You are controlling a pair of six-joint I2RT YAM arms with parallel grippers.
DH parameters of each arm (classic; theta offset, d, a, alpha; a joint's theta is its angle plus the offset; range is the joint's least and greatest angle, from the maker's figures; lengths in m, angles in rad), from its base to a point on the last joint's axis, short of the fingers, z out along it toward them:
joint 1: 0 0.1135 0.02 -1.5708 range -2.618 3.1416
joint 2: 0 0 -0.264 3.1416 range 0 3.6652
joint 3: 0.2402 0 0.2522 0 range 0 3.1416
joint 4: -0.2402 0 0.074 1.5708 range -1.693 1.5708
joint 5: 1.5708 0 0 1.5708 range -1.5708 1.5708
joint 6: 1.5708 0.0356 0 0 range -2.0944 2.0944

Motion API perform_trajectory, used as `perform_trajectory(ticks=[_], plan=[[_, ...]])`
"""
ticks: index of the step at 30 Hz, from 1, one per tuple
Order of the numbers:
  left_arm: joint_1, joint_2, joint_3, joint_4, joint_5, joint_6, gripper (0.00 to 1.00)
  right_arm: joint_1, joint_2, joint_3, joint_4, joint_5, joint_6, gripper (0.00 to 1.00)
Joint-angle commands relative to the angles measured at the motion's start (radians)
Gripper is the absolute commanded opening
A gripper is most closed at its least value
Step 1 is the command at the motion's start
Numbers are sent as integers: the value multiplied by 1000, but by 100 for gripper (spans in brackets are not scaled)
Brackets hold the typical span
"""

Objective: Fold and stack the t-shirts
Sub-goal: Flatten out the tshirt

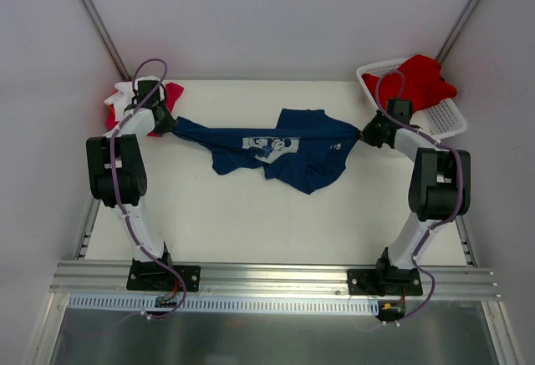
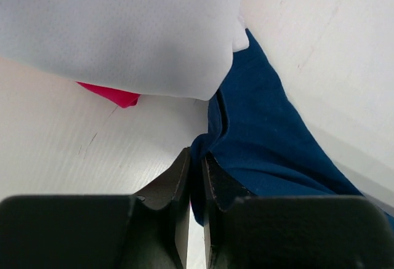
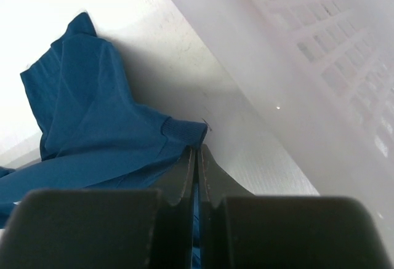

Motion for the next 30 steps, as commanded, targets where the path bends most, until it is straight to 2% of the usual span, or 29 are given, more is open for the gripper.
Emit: perform_trajectory(ticks=[1,4,6,11,12,13,14,16,17,19,23,30], plan=[[38,19,51,7,-20,2,10,-9,2,31,6,61,-7,0],[22,45,76,7,2,6,14,16,11,47,0,56,-15,0],[4,61,96,5,3,14,25,33,22,56,-10,58,-18,0],[-22,93,128,5,25,22,60,59,34,79,-28,58,-23,0],[-28,102,136,5,26,22,69,64,40,85,-33,58,-29,0],[-31,104,137,3,28,20,76,65,43,91,-39,59,-30,3],[-34,105,137,5,28,19,81,70,45,96,-48,59,-30,14],[-41,101,139,3,23,20,89,74,42,99,-53,64,-35,25],[-48,90,133,2,19,22,91,79,39,99,-54,70,-38,34],[-56,70,123,-1,16,22,91,84,26,103,-66,79,-50,39],[-103,-31,78,-3,9,23,91,103,-4,119,-92,99,-73,40],[-298,-179,-5,-15,3,-6,88,146,-92,129,-138,206,-119,40]])
